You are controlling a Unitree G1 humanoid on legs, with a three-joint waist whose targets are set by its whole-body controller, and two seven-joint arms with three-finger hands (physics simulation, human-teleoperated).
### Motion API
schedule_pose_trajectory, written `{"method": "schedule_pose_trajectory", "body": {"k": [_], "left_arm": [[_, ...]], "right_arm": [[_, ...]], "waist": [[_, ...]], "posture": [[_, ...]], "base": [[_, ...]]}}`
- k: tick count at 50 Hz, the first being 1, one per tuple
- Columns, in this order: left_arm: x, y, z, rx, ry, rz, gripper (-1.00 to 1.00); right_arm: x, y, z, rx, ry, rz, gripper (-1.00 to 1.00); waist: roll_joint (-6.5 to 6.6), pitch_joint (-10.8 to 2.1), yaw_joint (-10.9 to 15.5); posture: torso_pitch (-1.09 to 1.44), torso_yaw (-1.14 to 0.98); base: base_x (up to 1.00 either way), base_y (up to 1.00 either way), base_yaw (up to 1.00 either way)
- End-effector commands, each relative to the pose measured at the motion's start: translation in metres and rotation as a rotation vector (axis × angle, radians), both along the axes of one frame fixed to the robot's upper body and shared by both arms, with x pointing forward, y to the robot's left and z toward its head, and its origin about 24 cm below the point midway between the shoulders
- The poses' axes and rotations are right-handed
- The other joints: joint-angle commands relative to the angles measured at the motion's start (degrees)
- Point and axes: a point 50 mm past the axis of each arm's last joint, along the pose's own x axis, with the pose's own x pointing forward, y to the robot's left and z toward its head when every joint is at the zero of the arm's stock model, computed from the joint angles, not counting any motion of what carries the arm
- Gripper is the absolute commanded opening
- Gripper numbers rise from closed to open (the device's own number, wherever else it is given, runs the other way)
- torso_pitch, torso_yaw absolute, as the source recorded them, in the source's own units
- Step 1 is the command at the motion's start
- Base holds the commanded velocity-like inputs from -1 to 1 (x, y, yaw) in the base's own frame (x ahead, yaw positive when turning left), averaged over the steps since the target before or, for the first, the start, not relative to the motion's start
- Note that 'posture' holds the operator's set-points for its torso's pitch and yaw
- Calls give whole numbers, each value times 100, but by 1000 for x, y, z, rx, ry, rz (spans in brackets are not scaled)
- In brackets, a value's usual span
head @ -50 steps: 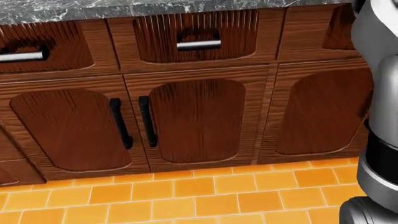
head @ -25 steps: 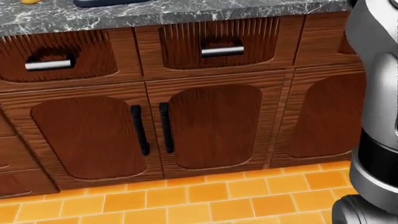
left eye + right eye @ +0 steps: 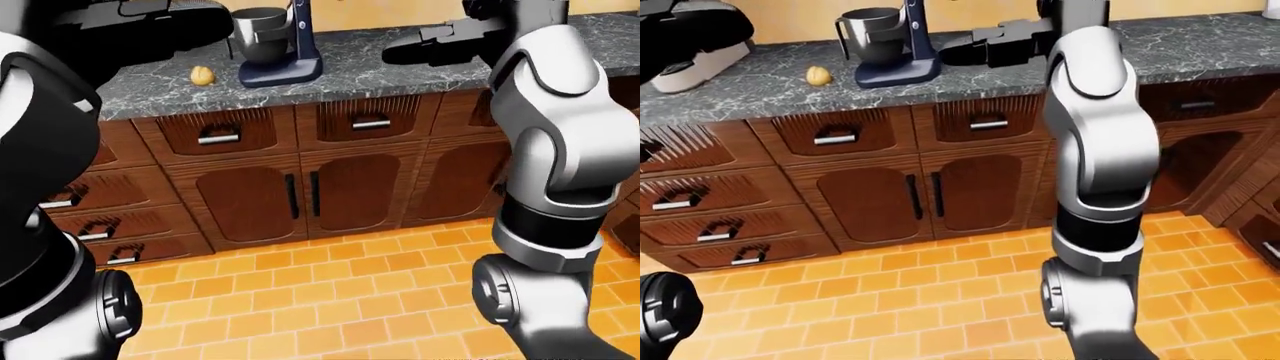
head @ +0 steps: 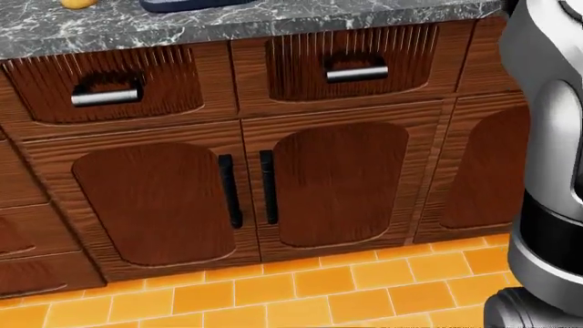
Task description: Place the bread in the stand mixer bowl.
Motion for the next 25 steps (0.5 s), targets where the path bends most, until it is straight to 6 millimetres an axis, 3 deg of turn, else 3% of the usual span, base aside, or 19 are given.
{"method": "schedule_pose_trajectory", "body": {"k": [1, 3, 4, 5, 7, 9, 14, 16, 17, 18, 19, 20, 25], "left_arm": [[-5, 0, 10, -9, -56, -3, 100], [-6, 1, 10, -10, -57, -2, 100], [-6, 1, 10, -10, -57, -2, 100], [-5, 1, 10, -10, -56, -2, 100], [-5, 1, 10, -9, -56, -2, 100], [-6, 1, 11, -10, -56, -1, 100], [-6, 1, 11, -10, -56, -2, 100], [-6, 0, 11, -9, -56, -2, 100], [-6, 0, 11, -8, -55, -2, 100], [-6, 1, 11, -9, -55, -2, 100], [-6, 1, 11, -9, -55, -1, 100], [-6, 1, 10, -9, -55, -1, 100], [-6, 1, 10, -8, -55, -1, 100]], "right_arm": [[-8, -2, 14, 3, -76, -10, 100], [-8, -1, 14, 2, -77, -9, 100], [-8, -1, 14, 2, -76, -10, 100], [-7, -1, 14, 2, -75, -9, 100], [-7, -1, 14, 2, -75, -9, 100], [-7, -1, 14, 2, -75, -9, 100], [-7, -1, 14, 1, -74, -11, 100], [-7, -1, 14, 0, -73, -10, 100], [-7, -1, 14, -1, -72, -10, 100], [-7, -1, 14, -1, -73, -11, 100], [-7, -1, 14, 0, -73, -11, 100], [-7, -1, 14, 0, -73, -11, 100], [-7, -1, 14, -1, -73, -11, 100]], "waist": [[17, -115, -18], [-173, -134, -1], [-342, -190, 10], [-198, -154, -23], [-275, -212, 36], [-228, -255, 53], [80, -130, 51], [377, -166, 2], [646, -235, -7], [430, -191, 21], [493, -157, -4], [454, -154, 6], [156, -134, -7]], "posture": [[0, 0], [0, 0], [0, 0], [0, 0], [0, 0], [0, 0], [0, 0], [0, 0], [0, 0], [0, 0], [0, 0], [0, 0], [0, 0]], "base": [[0, 26, 0], [0, 25, 0], [0, 26, 0], [0, 27, 0], [0, 25, 0], [0, 25, 0], [0, 26, 0], [0, 25, 0], [0, 26, 0], [0, 25, 0], [0, 25, 0], [0, 27, 0], [0, 26, 0]]}}
